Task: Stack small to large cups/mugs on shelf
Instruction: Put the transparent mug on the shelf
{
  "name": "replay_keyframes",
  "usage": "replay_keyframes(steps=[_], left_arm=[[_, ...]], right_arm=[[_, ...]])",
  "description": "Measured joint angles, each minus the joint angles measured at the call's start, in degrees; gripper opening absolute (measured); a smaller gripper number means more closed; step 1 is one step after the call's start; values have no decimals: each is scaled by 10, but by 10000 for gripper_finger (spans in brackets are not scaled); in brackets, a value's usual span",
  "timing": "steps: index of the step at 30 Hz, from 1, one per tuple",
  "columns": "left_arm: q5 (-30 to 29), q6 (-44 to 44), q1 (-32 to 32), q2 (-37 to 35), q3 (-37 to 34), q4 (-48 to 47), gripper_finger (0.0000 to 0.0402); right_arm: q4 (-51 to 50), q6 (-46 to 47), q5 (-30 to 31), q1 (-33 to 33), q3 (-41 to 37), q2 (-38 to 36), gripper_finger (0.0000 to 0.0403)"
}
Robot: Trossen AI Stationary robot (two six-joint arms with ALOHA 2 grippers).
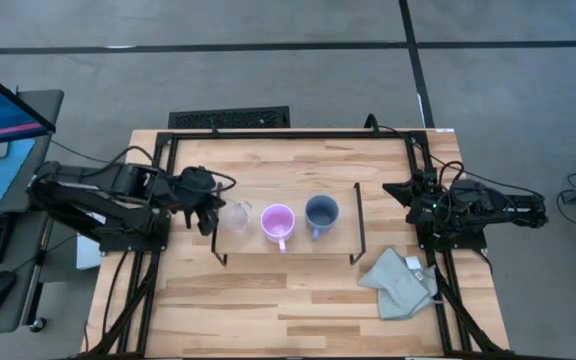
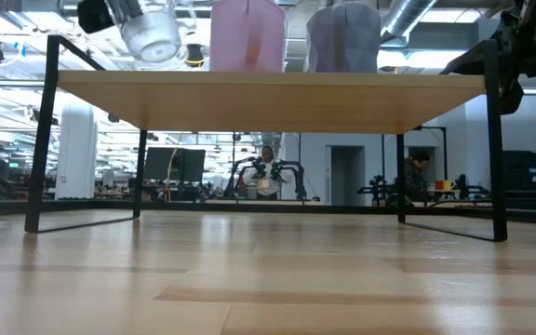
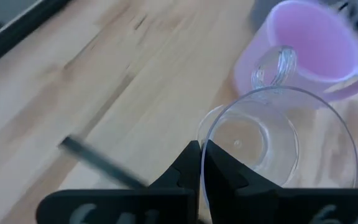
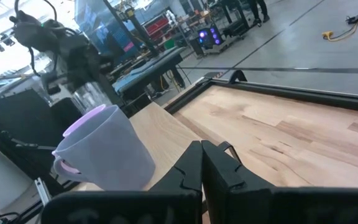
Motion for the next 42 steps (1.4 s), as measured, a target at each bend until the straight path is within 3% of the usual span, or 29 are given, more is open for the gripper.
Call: replay_keyframes(steps=[4, 15, 30, 42], left_arm=[[4, -7, 3, 38, 44, -83, 0], [56, 36, 17, 116, 59, -77, 0], [69, 39, 30, 131, 88, -92, 0], [46, 39, 30, 162, 109, -120, 0]], right_arm=[[0, 0, 0, 0, 0, 0, 24], [0, -4, 0, 0, 0, 0, 24], [0, -4, 0, 0, 0, 0, 24], [-8, -4, 0, 0, 0, 0, 24]])
